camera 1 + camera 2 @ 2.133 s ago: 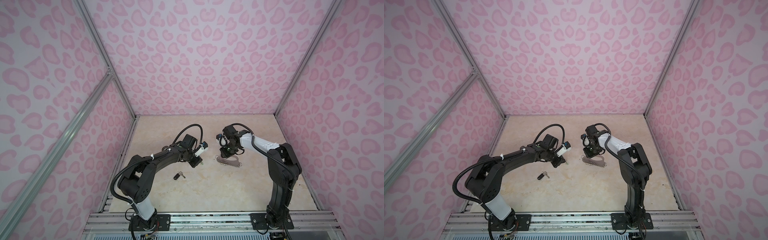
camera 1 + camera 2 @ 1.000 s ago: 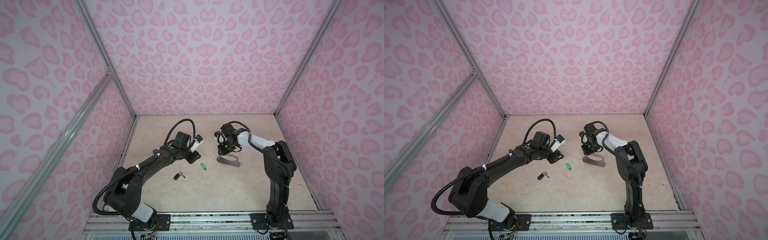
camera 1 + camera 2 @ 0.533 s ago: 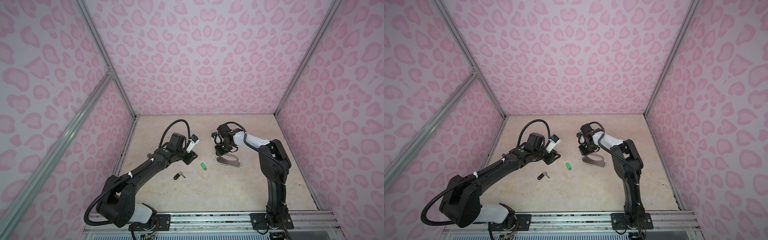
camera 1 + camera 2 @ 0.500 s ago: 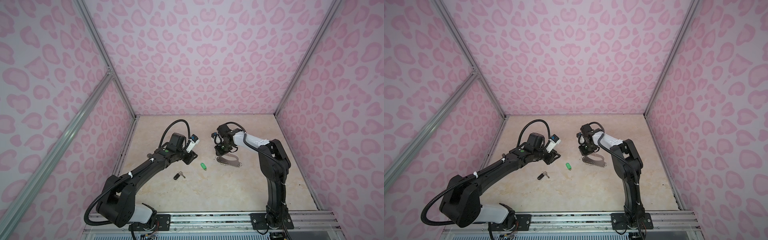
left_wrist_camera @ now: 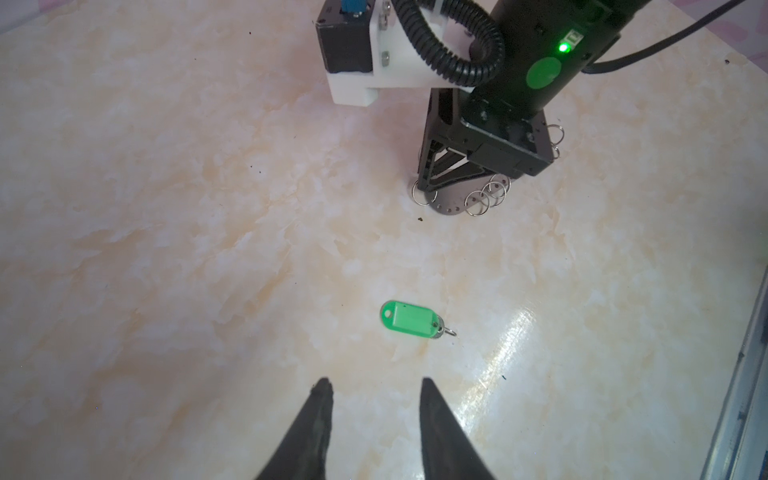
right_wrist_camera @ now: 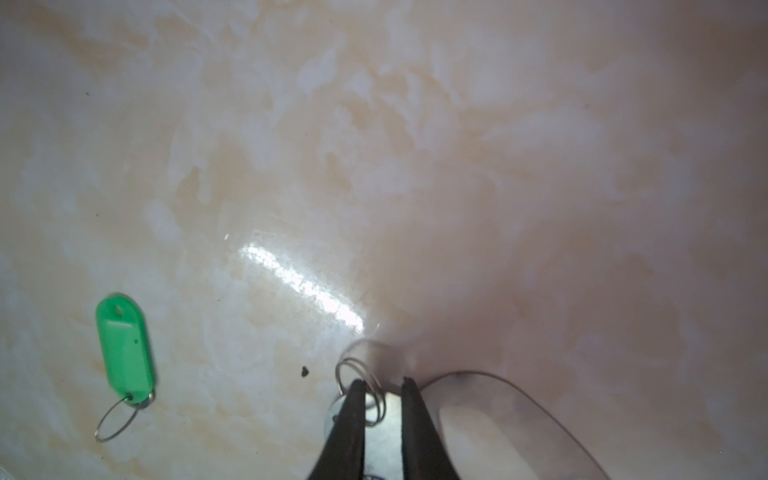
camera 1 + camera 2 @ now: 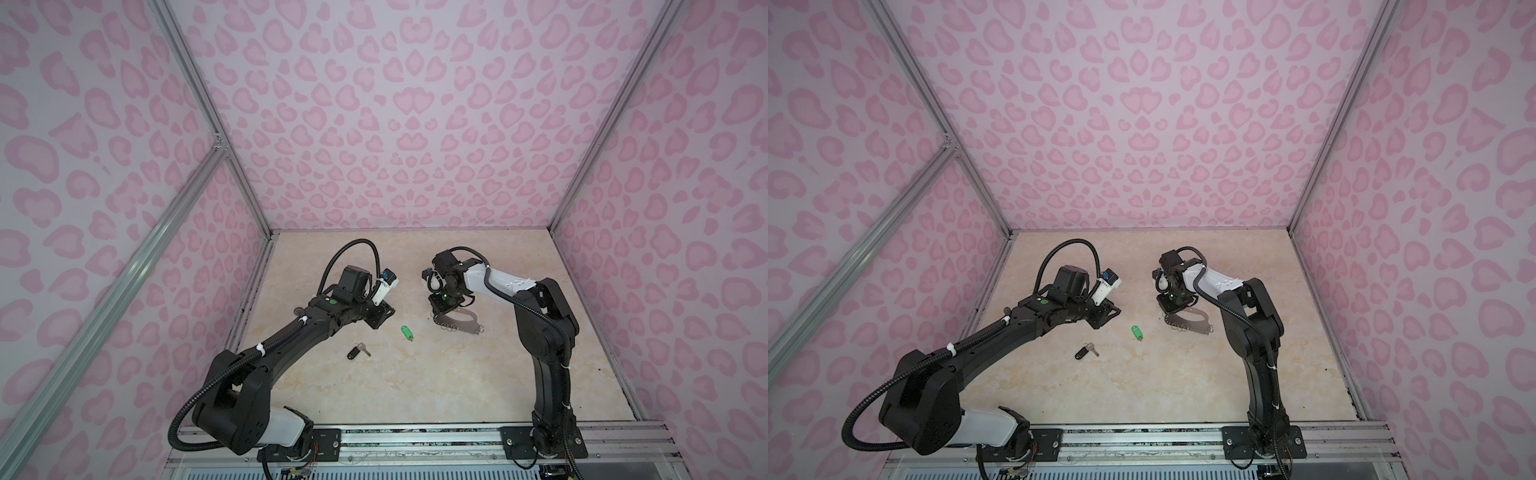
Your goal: Put the keys on the keyring
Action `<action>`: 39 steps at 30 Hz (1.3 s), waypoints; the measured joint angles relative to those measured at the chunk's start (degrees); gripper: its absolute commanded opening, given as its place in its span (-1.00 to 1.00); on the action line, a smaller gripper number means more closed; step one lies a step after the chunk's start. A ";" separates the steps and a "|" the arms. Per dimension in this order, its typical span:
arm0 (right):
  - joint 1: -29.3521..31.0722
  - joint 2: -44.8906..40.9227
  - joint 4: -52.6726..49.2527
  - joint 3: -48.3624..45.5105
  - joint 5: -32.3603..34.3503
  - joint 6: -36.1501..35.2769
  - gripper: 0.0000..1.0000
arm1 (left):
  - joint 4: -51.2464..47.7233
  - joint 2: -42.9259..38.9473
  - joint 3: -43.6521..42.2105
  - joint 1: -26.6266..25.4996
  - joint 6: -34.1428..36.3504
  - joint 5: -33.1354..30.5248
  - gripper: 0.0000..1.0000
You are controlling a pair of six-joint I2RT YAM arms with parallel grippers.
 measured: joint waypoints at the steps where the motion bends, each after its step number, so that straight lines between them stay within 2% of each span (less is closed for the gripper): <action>1: 0.00 -0.07 -0.07 -0.02 -0.02 -0.04 -0.78 | 0.00 0.00 0.00 0.00 0.00 0.00 -0.25; 3: 0.00 -0.46 -0.31 -0.04 -0.11 -0.24 -0.86 | 0.00 0.00 0.02 0.00 0.02 0.00 -0.25; 7: 0.17 -1.03 -0.63 -0.04 -0.92 -0.42 -0.87 | -0.02 0.00 0.07 0.00 0.42 0.00 -0.25; 12: 0.92 -1.03 -0.98 -0.04 -1.33 -0.42 -0.79 | 0.07 0.00 0.07 0.00 0.61 0.00 -0.25; 15: 1.14 -1.51 -1.03 -0.22 -1.31 -0.42 -0.58 | 0.07 0.00 0.04 0.00 1.07 -0.02 -0.25; 22: 0.87 -1.79 -1.11 -0.15 -0.46 -0.44 -0.51 | 0.09 -0.09 0.04 0.00 1.46 0.00 -0.25; 23: 0.87 -1.77 -1.09 -0.15 -0.46 -0.46 -0.51 | 0.09 -0.09 0.02 0.00 1.46 0.02 -0.33; 32: 0.87 0.04 -1.53 0.28 -0.61 -0.92 -0.53 | 0.11 -0.11 -0.20 0.00 1.29 0.04 -0.34; 39: 0.87 0.52 -2.25 0.74 -0.96 -1.31 -0.71 | 0.11 -0.11 -0.20 0.00 1.27 0.17 -0.35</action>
